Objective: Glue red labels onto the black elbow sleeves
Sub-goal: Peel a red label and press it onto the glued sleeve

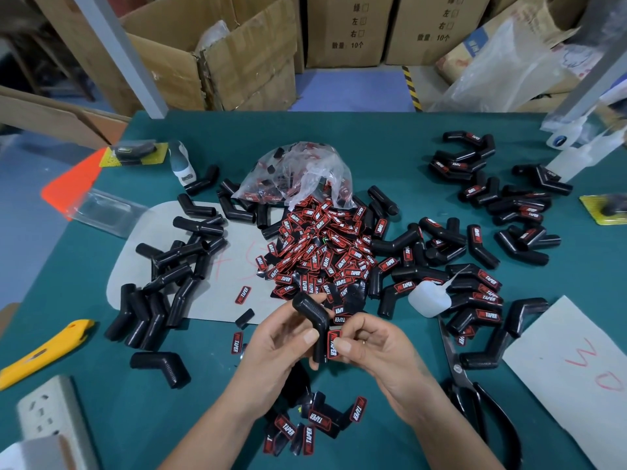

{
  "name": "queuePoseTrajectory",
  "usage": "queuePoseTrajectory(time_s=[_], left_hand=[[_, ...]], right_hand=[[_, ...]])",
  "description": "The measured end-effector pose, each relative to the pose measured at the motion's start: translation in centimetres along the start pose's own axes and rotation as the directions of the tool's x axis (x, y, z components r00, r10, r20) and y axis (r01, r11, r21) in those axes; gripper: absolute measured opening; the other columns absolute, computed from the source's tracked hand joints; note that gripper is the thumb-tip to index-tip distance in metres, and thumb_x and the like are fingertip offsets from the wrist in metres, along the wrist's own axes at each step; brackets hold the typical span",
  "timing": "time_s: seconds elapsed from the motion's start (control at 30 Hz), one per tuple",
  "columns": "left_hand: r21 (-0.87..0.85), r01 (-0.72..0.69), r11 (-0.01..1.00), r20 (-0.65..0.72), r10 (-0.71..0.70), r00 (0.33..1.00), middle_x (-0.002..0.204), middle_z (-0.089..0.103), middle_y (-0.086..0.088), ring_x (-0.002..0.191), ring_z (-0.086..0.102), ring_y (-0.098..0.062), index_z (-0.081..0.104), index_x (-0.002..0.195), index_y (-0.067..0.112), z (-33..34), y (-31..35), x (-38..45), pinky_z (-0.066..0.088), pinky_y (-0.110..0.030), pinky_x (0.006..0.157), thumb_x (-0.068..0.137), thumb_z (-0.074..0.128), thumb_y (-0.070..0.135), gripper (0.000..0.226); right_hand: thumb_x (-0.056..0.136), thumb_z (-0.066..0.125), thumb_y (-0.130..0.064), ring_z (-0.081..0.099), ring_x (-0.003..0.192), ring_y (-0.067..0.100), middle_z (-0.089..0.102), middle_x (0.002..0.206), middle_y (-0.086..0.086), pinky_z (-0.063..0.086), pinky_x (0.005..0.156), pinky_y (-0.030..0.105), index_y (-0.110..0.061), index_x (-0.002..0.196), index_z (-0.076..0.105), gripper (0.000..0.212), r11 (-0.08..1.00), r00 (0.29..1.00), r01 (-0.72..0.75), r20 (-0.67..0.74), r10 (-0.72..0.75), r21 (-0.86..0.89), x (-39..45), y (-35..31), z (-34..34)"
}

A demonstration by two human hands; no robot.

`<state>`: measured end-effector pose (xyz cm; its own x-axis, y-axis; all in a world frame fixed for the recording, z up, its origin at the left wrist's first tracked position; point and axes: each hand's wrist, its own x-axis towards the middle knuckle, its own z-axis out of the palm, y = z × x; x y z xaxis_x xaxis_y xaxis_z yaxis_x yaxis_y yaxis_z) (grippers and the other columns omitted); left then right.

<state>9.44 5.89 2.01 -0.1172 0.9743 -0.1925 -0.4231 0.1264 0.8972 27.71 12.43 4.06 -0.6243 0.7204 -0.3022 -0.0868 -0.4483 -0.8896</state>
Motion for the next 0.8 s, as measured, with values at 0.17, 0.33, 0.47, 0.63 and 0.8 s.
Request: queuePoseTrajectory(time_s=[0.17, 0.33, 0.47, 0.63, 0.8], left_hand=[[0.024, -0.014, 1.0, -0.01, 0.014, 1.0, 0.12, 0.072, -0.008, 0.091, 0.066, -0.014, 0.072, 0.132, 0.028, -0.07, -0.25, 0.01, 0.053, -0.027, 0.063, 0.089, 0.075, 0.029, 0.042], [0.049, -0.021, 0.999, -0.01, 0.021, 1.0, 0.117, 0.072, -0.005, 0.088, 0.065, -0.015, 0.071, 0.134, 0.026, -0.07, -0.34, 0.08, 0.052, -0.027, 0.063, 0.089, 0.081, 0.036, 0.046], [0.062, -0.023, 0.998, -0.019, 0.024, 1.0, 0.113, 0.07, -0.005, 0.088, 0.064, -0.015, 0.07, 0.134, 0.024, -0.18, -0.47, 0.11, 0.053, -0.027, 0.063, 0.09, 0.081, 0.035, 0.047], [0.075, -0.017, 0.997, -0.031, 0.02, 0.999, 0.113, 0.069, -0.006, 0.088, 0.064, -0.015, 0.071, 0.134, 0.025, -0.34, -0.57, 0.08, 0.053, -0.027, 0.064, 0.09, 0.077, 0.03, 0.044], [0.076, -0.022, 0.997, -0.025, 0.024, 0.999, 0.112, 0.071, -0.005, 0.089, 0.065, -0.015, 0.071, 0.133, 0.026, -0.21, -0.57, 0.09, 0.052, -0.027, 0.063, 0.09, 0.077, 0.028, 0.044]], right_hand=[[0.077, 0.085, -0.034, 0.057, 0.073, 0.013, 0.065, 0.076, 0.002, 0.049, 0.074, 0.023, -0.025, 0.077, 0.073, 0.014, 1.0, 1.0, 0.014, -0.018, -0.015, -0.027, 0.04, 0.05, 0.07], [0.076, 0.085, -0.036, 0.058, 0.074, 0.014, 0.066, 0.076, 0.002, 0.049, 0.075, 0.024, -0.026, 0.076, 0.073, 0.015, 0.998, 0.999, 0.03, -0.04, -0.032, -0.057, -0.01, 0.13, 0.08], [0.076, 0.085, -0.038, 0.059, 0.075, 0.013, 0.067, 0.077, 0.001, 0.05, 0.075, 0.023, -0.026, 0.076, 0.074, 0.017, 0.997, 0.998, 0.027, -0.046, -0.031, -0.074, -0.03, 0.15, 0.13], [0.075, 0.085, -0.038, 0.059, 0.075, 0.014, 0.067, 0.078, 0.002, 0.05, 0.075, 0.023, -0.025, 0.077, 0.074, 0.018, 0.996, 0.998, 0.025, -0.057, -0.03, -0.081, 0.07, 0.23, 0.19], [0.076, 0.085, -0.039, 0.059, 0.077, 0.015, 0.068, 0.079, 0.002, 0.049, 0.076, 0.024, -0.026, 0.078, 0.074, 0.018, 0.995, 0.998, 0.03, -0.056, -0.035, -0.091, 0.06, 0.29, 0.15]])
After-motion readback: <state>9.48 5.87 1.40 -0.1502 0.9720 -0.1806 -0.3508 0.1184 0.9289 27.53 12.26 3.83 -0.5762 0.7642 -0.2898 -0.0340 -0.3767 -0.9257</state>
